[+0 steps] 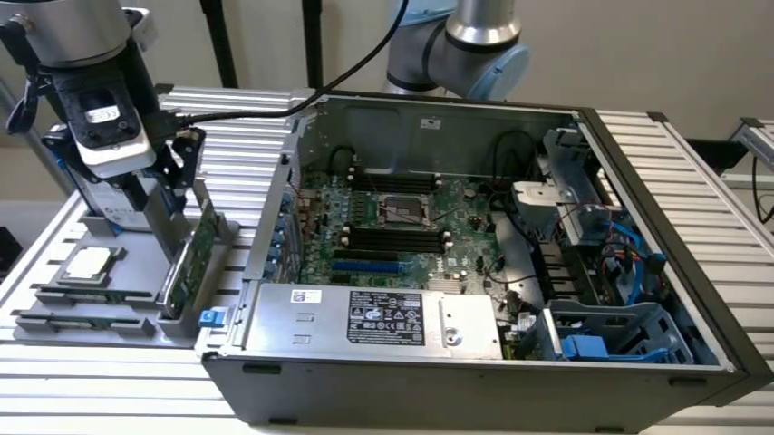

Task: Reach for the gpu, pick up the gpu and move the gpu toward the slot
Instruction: 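Pick up the gpu and move the gpu toward the slot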

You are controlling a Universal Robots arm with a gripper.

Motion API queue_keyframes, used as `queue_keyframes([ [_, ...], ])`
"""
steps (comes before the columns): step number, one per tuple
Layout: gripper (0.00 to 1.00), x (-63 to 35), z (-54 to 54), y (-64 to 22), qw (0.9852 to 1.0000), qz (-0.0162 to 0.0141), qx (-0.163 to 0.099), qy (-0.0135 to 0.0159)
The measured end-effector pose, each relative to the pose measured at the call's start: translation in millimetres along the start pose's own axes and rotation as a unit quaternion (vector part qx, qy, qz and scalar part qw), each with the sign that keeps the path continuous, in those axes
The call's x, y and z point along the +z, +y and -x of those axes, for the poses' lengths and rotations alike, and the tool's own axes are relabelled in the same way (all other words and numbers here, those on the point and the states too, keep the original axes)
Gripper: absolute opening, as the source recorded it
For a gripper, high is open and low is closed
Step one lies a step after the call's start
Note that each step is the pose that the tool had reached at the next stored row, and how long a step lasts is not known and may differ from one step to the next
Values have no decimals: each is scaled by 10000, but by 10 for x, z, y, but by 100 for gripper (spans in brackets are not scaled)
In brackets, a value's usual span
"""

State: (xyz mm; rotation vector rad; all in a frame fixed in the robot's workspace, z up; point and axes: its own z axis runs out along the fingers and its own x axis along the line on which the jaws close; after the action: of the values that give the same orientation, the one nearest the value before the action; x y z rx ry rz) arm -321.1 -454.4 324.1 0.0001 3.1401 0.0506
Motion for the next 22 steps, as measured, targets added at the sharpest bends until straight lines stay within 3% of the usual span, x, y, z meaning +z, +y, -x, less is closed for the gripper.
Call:
queue_keyframes([
  [22,48,400,0,-27,9999,0,115,-5],
])
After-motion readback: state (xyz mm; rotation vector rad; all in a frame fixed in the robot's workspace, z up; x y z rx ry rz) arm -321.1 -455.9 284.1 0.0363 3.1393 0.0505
